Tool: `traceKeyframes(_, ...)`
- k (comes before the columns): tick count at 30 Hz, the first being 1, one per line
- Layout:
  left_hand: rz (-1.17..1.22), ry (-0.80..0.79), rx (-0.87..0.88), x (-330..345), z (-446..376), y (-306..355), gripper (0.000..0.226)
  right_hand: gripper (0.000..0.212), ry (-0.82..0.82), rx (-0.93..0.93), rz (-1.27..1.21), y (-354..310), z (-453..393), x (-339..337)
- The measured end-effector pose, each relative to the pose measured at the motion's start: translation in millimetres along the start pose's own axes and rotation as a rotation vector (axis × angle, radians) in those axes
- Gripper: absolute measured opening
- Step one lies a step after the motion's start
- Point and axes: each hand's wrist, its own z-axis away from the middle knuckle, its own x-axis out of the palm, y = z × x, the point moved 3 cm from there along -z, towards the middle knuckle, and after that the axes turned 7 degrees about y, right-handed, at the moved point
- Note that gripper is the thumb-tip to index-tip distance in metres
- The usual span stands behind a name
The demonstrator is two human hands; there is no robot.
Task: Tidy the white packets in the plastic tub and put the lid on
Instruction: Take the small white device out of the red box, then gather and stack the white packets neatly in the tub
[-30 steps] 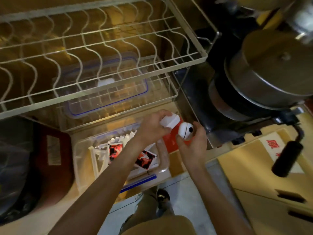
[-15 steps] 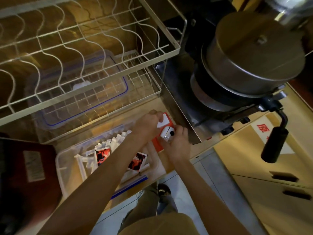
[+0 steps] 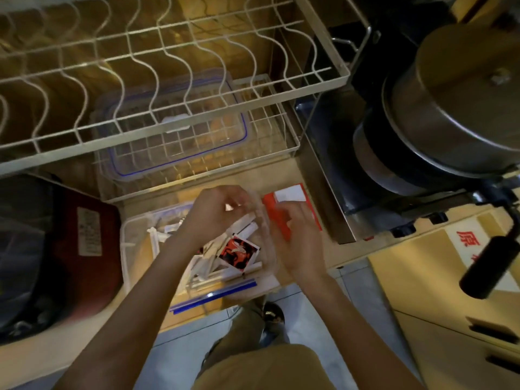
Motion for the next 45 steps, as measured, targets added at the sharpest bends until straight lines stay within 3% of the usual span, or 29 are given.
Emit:
traceKeyframes(4, -0.068, 0.012, -0.177, -2, 24, -37, 0.016, 0.026, -0.307, -0.031, -0.074, -12, 3, 38)
traceKeyframes(7, -0.099, 0.090, -0.338, 4, 43, -68, 0.025, 0.037, -0.427, -0.009, 0.049, -8, 7, 71)
traceKeyframes(11, -0.162, 0.228, -0.501, 16, 63, -97, 0.039, 0.052, -0.456, -0.067, 0.391, -2, 7, 94)
traceKeyframes(15, -0.179, 0.310, -0.645, 24, 71, -109, 0.046, 0.059, -0.454, -0.114, 0.578, 1, 6, 100)
traceKeyframes(22, -0.106, 0.351, -0.682, 29, 67, -120, 0.051, 0.051, -0.460, -0.133, 0.633, 8, 2, 109)
traceKeyframes(28, -0.085, 0.408, -0.670, 27, 70, -120, 0.049, 0.030, -0.498, -0.326, 0.653, 0, 3, 105)
traceKeyframes(30, -0.083, 0.442, -0.654, 26, 73, -118, 0.046, 0.029, -0.530, -0.250, 0.528, -6, -1, 98)
traceKeyframes(35, -0.010, 0.458, -0.602, 24, 74, -114, 0.029, 0.016, -0.518, 0.274, -0.147, -35, -10, 81)
traceKeyframes(39, 0.245, 0.492, -0.695, 23, 76, -122, 0.008, 0.015, -0.554, 0.590, -0.370, -39, -10, 94)
traceKeyframes(42, 0.452, 0.465, -0.770, 23, 80, -128, 0.012, 0.021, -0.501, 0.644, -0.407, -31, -7, 117)
traceKeyframes(45, 0.502, 0.391, -0.787, 22, 81, -128, 0.018, 0.021, -0.435, 0.602, -0.370, -27, -4, 135)
